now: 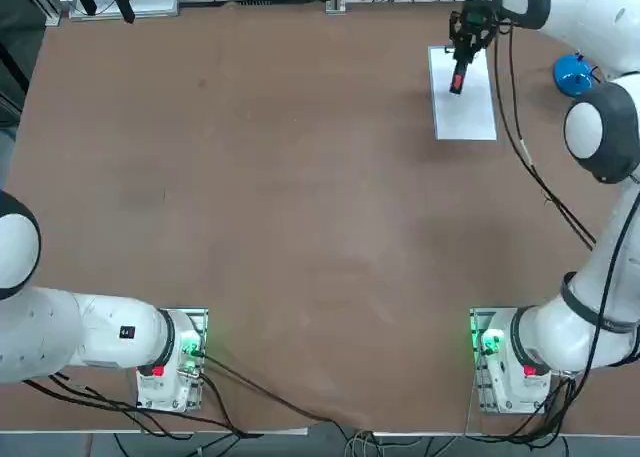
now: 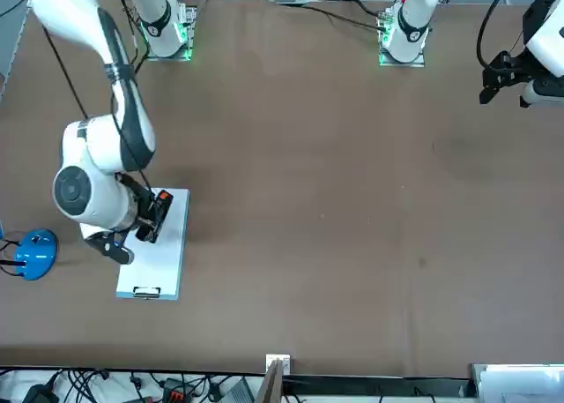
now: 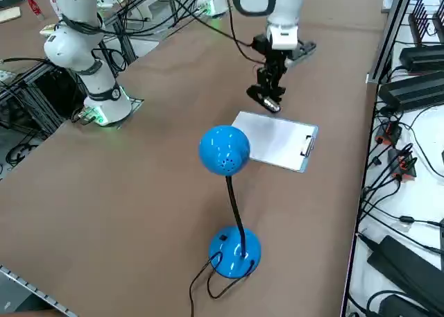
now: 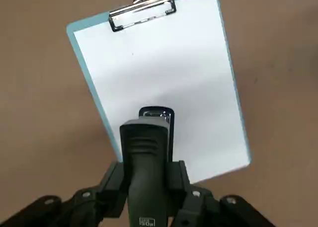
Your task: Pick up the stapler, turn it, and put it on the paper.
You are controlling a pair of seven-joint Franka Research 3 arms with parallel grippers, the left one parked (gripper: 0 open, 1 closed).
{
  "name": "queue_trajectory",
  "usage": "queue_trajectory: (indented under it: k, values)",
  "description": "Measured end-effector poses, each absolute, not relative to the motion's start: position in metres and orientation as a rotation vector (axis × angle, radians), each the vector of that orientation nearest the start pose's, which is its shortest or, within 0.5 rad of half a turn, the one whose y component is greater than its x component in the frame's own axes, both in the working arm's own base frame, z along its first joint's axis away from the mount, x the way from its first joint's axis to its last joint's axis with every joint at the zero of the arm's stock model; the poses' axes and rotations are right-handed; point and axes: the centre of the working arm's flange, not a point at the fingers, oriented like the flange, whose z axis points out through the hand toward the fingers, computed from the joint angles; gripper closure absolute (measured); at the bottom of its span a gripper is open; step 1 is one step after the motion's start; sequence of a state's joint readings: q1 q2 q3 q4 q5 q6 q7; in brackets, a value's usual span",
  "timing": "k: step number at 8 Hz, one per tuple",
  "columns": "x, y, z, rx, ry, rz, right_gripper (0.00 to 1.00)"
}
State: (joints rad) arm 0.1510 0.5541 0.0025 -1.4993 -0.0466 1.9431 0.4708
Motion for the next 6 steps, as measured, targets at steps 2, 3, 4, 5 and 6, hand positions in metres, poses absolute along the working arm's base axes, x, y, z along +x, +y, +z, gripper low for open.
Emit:
queue_trajectory:
  k: [2,3,4,5,6]
  values:
    - [0.682,0.070,0.311,-3.139,0.208,0.100,0.59]
    - [0.681,0.058,0.299,-3.116,0.114,0.049,0.59]
    - [0.680,0.049,0.291,-3.111,0.041,0.011,0.59]
    - [0.679,0.040,0.286,-3.106,-0.024,-0.006,0.59]
    - [0.679,0.032,0.283,-3.081,-0.058,-0.020,0.59]
